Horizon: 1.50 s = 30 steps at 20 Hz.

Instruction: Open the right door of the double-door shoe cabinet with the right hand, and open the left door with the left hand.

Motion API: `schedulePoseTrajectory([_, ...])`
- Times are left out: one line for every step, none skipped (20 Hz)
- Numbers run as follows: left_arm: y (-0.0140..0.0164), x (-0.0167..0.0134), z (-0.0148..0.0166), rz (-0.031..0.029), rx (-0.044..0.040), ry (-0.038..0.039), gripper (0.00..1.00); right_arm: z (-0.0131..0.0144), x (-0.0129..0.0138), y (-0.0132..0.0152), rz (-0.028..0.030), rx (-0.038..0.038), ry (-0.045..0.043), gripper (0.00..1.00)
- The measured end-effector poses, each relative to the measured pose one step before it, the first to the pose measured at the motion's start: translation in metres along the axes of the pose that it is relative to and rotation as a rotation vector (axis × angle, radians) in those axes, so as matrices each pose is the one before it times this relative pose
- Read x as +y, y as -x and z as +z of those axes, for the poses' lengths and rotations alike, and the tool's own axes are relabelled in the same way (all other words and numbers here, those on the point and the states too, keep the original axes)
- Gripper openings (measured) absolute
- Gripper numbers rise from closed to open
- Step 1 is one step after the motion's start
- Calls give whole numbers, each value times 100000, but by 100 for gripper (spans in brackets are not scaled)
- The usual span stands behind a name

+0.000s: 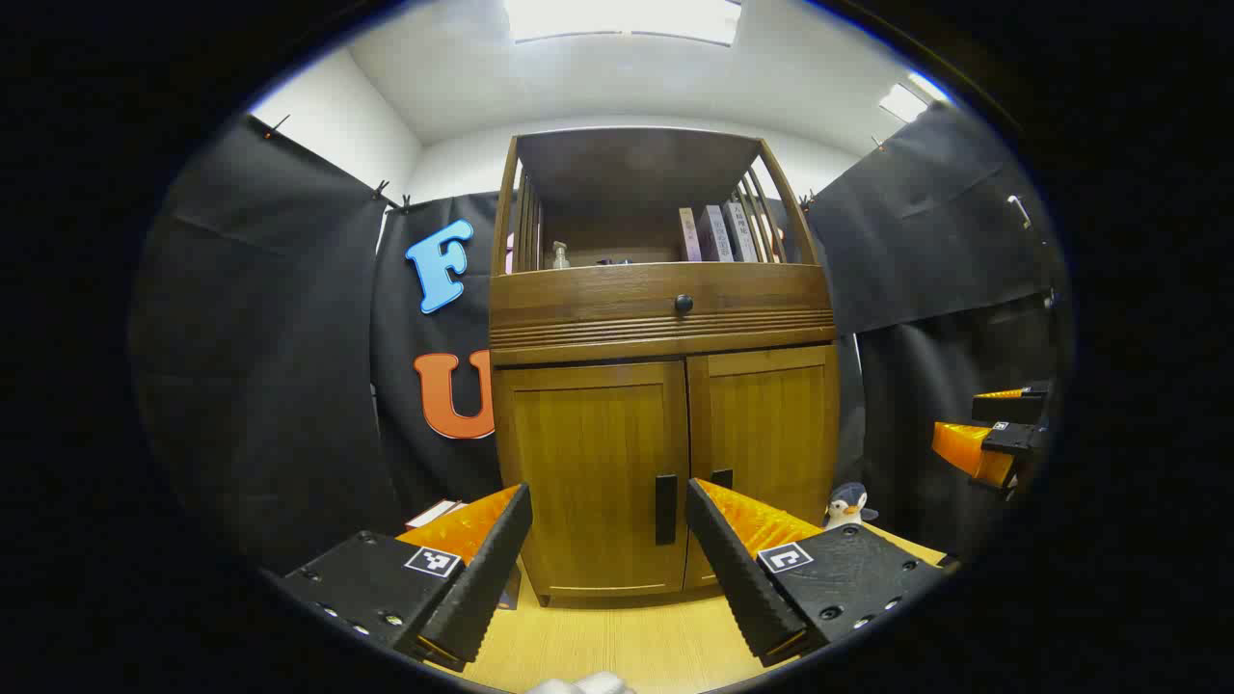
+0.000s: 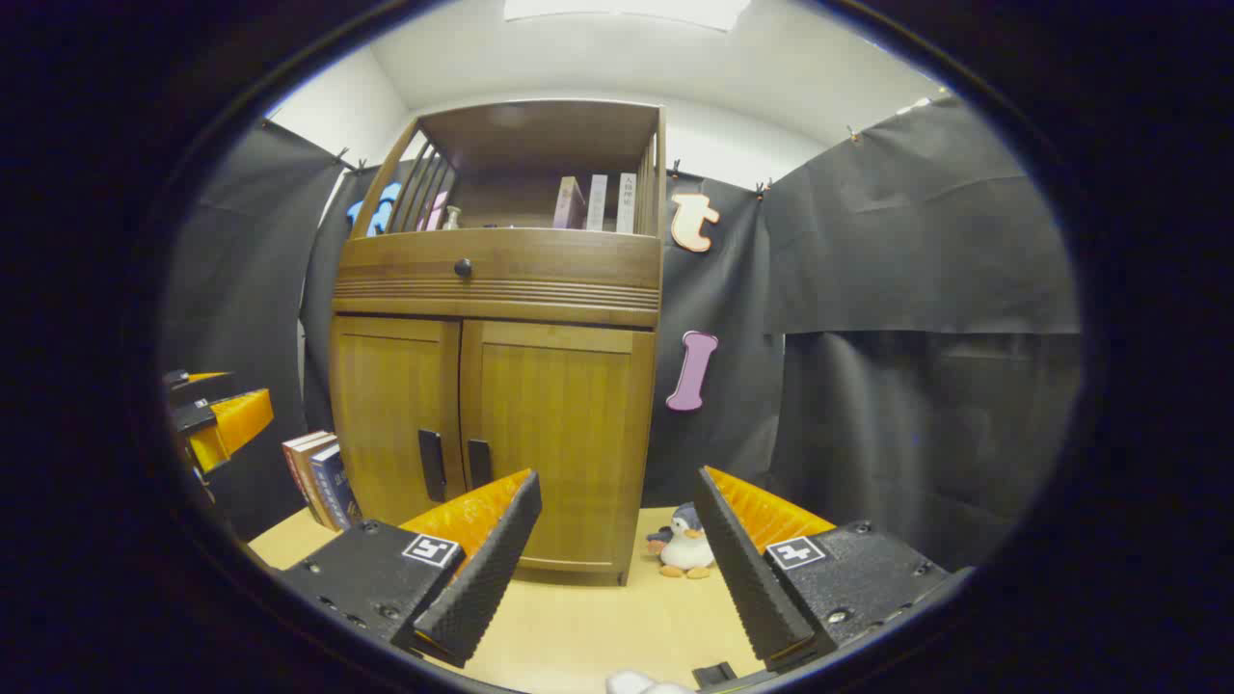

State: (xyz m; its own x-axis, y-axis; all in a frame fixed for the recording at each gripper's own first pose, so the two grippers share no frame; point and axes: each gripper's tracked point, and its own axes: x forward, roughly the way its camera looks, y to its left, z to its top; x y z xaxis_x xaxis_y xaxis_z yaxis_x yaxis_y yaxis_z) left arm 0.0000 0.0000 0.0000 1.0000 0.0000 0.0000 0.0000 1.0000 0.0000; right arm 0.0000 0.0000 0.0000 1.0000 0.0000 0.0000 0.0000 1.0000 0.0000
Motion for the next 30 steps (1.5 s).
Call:
schedulePoseTrajectory([-65, 113, -43, 105, 68, -31, 96, 38, 9, -24, -70, 103, 105, 100])
schedulePoseTrajectory([-37, 232, -80, 104, 52, -221, 96, -49, -107, 118, -183, 138, 169, 100])
schedulePoseTrajectory([-3, 197, -128, 239, 84, -266, 96, -50, 3, 81, -148, 7, 117, 100])
schedulePoseTrajectory([-61, 184, -8, 281, -19, -166, 96, 125, 111, -197, -246, 140, 28, 100])
schedulePoseTrajectory([-51, 160, -7, 346, -140, -81, 96, 86, 46, -52, -297, -10, 53, 100])
schedulePoseTrajectory([41, 175, 37, 279, 52, -89, 96, -36, -30, 28, -253, 103, 119, 100])
schedulePoseTrajectory([68, 110, -88, 139, -8, -14, 96, 66, 72, -62, -28, 81, 82, 100])
schedulePoseTrajectory([79, 70, -1, -8, -17, 17, 96, 40, -31, 96, -36, 1, -74, 100])
schedulePoseTrajectory([34, 163, -53, 19, 88, -37, 96, 63, 9, 22, -107, -90, -68, 100])
schedulePoseTrajectory([71, 76, 12, -80, 190, -237, 96, -86, -41, 75, -212, 103, 4, 100])
schedulePoseTrajectory([131, 184, -126, 185, 34, -241, 96, -19, -6, 85, -239, 37, -20, 100])
schedulePoseTrajectory([76, 115, 51, -66, 38, -113, 100, -24, 13, -70, -214, 389, 28, 100])
schedulePoseTrajectory([164, 101, -140, 20, 199, -15, 100, -39, 93, -59, -51, 310, 109, 100])
schedulePoseTrajectory([103, 157, -133, 269, 35, 18, 96, -127, 62, -53, -104, 361, 114, 100])
schedulePoseTrajectory([175, 139, -65, -47, 455, 88, 96, -7, 119, -72, 63, 141, 134, 100])
schedulePoseTrajectory([155, 132, -121, 122, 350, 199, 96, -79, 94, -43, 70, -242, 107, 100])
schedulePoseTrajectory([112, 69, -70, -80, 346, 226, 96, -15, 114, -181, -52, 11, 217, 100])
schedulePoseTrajectory([142, 78, -103, -134, 425, 170, 96, -260, 182, -207, 133, -325, 134, 100])
schedulePoseTrajectory([173, 100, -113, -62, 217, -17, 96, -209, 286, -502, 52, -4, 144, 100])
schedulePoseTrajectory([162, 113, -57, 23, 251, -144, 100, -270, 375, -667, 316, 59, 106, 100])
schedulePoseTrajectory([55, 87, -36, 27, 469, -159, 96, -219, 528, -867, 494, 427, 279, 100])
schedulePoseTrajectory([83, -80, -310, -375, 1203, -44, 96, -468, 654, -929, 754, 1234, 481, 100])
schedulePoseTrajectory([46, -68, -119, -321, 1018, -157, 96, -409, 814, -1058, 1485, 885, 229, 100])
schedulePoseTrajectory([11, 101, -35, 343, 462, -417, 96, -462, 868, -1034, 1768, 1004, 134, 100])
schedulePoseTrajectory([81, 224, 23, 969, 333, -484, 96, -348, 734, -1354, 1461, 1054, 226, 100])
schedulePoseTrajectory([-51, 146, -7, 1104, 272, -459, 96, -468, 836, -1460, 1566, 910, 58, 100])
schedulePoseTrajectory([-10, 112, 33, 1048, 313, -408, 100, -358, 1013, -1483, 1972, 1006, -141, 100])
schedulePoseTrajectory([122, 160, 12, 1409, 792, -345, 96, -397, 1154, -1647, 2132, 1181, -68, 100])
schedulePoseTrajectory([101, 164, 72, 1399, 361, -298, 96, -578, 1121, -1680, 2743, 1239, -233, 100])
schedulePoseTrajectory([42, 30, -96, 969, 394, -600, 96, -430, 996, -1785, 1804, 1245, -352, 100])
